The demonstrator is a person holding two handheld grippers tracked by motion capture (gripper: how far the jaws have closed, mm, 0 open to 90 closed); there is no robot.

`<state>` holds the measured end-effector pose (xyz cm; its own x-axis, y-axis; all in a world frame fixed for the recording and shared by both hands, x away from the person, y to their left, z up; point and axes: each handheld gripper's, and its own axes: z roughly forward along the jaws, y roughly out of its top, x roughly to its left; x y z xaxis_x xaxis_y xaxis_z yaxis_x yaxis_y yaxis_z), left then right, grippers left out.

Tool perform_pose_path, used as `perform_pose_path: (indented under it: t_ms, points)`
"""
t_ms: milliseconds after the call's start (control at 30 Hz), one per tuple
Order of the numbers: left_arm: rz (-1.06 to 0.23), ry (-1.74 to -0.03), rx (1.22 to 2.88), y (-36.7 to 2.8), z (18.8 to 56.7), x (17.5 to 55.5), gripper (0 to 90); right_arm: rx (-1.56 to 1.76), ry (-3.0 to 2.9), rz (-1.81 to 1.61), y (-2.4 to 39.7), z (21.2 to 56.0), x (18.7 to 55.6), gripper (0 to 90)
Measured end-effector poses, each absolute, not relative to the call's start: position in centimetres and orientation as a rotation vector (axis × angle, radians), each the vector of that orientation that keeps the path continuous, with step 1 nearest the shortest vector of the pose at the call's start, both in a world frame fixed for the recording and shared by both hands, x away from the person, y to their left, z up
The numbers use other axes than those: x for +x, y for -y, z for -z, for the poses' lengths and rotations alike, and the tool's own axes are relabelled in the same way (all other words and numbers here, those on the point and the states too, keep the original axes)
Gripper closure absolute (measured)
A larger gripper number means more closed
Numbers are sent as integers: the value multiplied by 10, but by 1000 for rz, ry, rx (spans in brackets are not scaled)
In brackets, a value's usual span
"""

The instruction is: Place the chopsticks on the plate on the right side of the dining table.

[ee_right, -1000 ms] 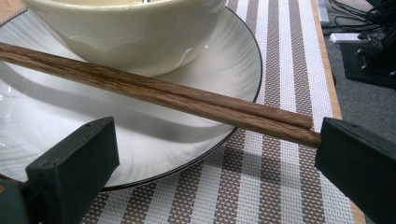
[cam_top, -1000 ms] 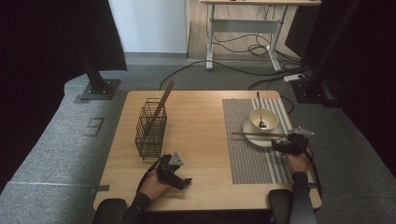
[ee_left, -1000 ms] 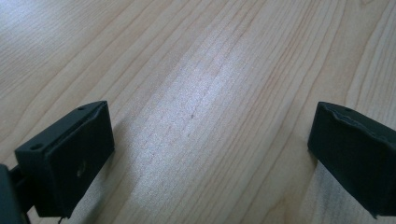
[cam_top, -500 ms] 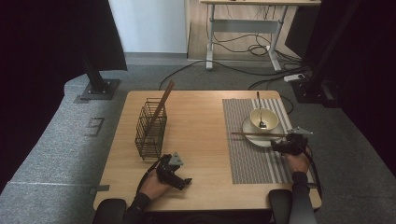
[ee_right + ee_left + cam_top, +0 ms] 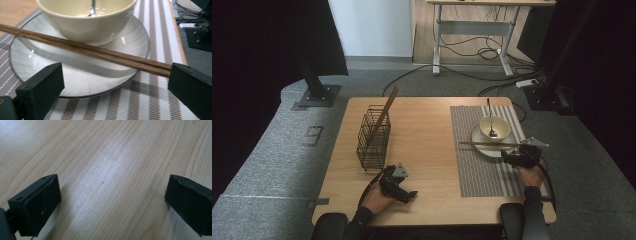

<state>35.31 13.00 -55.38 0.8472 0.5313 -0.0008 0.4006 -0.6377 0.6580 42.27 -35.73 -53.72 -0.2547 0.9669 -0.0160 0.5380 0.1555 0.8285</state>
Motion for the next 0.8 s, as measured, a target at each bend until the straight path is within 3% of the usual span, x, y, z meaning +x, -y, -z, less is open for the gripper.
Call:
perform_pose_path:
  t_ms: [800]
  points:
    - [-252, -674, 2344, -130, 554, 353, 0, 1440, -1920, -935, 356, 546, 436, 0]
